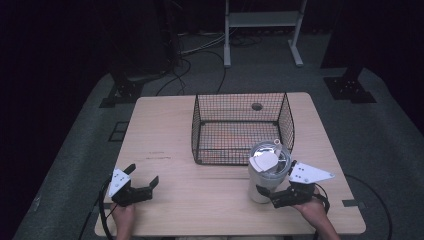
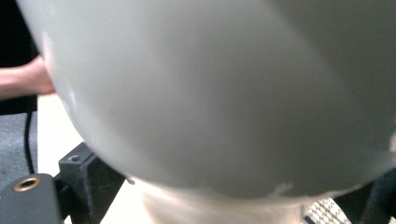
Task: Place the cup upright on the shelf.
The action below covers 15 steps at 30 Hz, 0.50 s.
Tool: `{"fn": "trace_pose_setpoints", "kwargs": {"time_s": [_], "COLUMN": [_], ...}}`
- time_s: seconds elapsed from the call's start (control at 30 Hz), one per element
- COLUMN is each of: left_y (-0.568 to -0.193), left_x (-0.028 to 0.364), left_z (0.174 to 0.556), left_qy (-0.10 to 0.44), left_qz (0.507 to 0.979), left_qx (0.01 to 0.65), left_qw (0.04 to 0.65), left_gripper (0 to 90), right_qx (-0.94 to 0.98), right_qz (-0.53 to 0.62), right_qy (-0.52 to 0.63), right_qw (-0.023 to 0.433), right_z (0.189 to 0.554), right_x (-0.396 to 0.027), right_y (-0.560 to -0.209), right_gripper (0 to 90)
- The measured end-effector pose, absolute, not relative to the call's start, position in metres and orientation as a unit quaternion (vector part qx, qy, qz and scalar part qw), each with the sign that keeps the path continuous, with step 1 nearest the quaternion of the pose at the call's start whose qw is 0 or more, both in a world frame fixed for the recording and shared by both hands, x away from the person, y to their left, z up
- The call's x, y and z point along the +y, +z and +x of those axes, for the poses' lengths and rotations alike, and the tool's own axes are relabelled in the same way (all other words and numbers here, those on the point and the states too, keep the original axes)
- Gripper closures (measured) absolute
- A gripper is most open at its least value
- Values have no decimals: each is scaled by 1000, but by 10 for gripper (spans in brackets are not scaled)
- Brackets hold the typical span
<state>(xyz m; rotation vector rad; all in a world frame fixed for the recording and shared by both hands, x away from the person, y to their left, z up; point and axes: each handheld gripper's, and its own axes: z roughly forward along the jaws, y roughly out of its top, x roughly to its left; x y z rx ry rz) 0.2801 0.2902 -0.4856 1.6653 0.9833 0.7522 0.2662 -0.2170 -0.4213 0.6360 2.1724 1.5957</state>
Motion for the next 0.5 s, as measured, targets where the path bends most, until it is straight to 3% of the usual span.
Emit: {"fn": "trace_pose_setpoints", "kwargs": {"time_s": [0.5], "left_y": [-485], "left_x": [290], "left_z": [280], "left_qy": [310], "left_qz": [690], "left_qx": [409], "left_qw": [510], "left_gripper": [0], "right_qx": [765], "right_qz": [209], "right_qy": [580], "right_qw": [185], "right_z": [285], "right_x": [-198], "right_y": [-369], "right_gripper": [88]}}
